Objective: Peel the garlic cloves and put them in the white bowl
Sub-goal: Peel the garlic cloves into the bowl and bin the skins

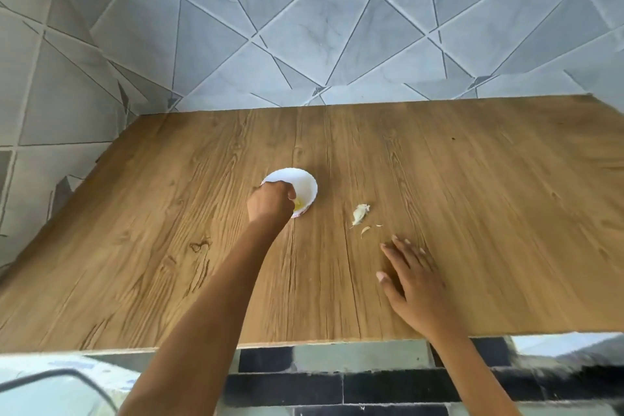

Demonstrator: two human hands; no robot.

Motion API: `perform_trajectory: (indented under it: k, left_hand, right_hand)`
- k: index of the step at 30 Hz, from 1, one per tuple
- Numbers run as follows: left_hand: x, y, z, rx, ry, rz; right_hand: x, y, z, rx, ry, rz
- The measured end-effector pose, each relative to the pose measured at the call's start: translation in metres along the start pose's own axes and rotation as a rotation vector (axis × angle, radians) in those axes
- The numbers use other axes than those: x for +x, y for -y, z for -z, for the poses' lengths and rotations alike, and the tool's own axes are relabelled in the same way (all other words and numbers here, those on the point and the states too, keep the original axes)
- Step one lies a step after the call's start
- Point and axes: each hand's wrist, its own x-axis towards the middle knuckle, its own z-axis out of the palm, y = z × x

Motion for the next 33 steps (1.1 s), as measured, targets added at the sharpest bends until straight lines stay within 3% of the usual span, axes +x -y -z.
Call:
perform_trajectory:
  k: [3, 6, 9, 14, 22, 28, 33]
  left_hand:
    - [0.008, -0.004, 0.003, 0.055, 0.067, 0.029]
    - [0.002, -0.010, 0.010, 0.019, -0.021, 0.008]
    - [-0.022, -0.037, 0.009, -0.108, -0.090, -0.148]
    - [-0.055, -0.082, -0.028, -0.057, 0.076, -0.331]
    - [-0.064, -0.092, -0.054, 0.020, 0.037, -0.282]
    - [-0.084, -0.066, -0.034, -0.448, -0.021, -0.147]
    - [-0.103, -0.017, -0.009, -0.484, 0.082, 0.027]
  right_hand:
    - [-0.001, 0.000, 0.001, 0.021, 0.022, -0.023]
    - [-0.001, 0.002, 0.003, 0.035, 0.040, -0.031]
    - [-0.001, 0.004, 0.006, 0.049, 0.034, -0.034]
    - [-0.003, 0.006, 0.011, 0.034, 0.074, -0.051]
    - [-0.004, 0.007, 0.017, 0.046, 0.090, -0.102]
    - [-0.002, 0.001, 0.012, 0.139, 0.057, -0.024]
    - [0.009, 0.017, 0.010, 0.208, 0.080, 0.127]
